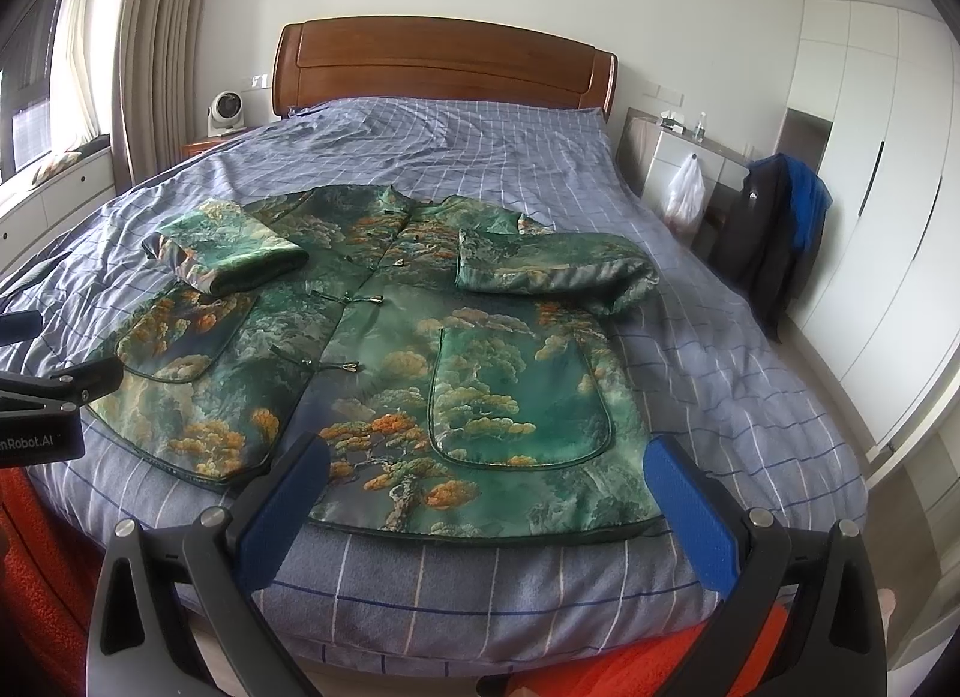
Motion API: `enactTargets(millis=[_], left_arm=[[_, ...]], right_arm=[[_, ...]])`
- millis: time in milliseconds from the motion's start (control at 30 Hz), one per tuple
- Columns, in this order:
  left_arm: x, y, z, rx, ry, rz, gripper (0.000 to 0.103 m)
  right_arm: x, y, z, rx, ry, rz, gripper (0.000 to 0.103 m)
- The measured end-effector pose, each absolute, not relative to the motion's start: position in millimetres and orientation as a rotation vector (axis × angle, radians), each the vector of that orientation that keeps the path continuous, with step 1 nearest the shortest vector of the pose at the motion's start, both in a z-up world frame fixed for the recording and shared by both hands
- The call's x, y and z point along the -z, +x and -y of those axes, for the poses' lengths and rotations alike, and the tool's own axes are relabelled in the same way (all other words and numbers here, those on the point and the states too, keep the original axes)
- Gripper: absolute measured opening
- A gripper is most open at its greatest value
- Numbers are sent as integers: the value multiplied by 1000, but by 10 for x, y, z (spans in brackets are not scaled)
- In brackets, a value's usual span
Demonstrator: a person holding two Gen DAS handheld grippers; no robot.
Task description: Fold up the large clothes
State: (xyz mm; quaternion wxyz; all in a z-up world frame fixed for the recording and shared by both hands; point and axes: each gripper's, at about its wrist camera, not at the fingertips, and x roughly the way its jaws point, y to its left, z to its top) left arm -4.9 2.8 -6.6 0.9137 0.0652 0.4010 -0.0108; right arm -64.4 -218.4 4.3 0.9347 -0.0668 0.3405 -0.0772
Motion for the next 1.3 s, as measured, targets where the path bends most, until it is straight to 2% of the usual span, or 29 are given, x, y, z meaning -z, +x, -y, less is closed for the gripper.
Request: enactTargets(millis=[1300], left_arm=[[41,-44,1,24,145,-825,103]], right_arm=[[-48,-623,2176,138,-132,-706,103]])
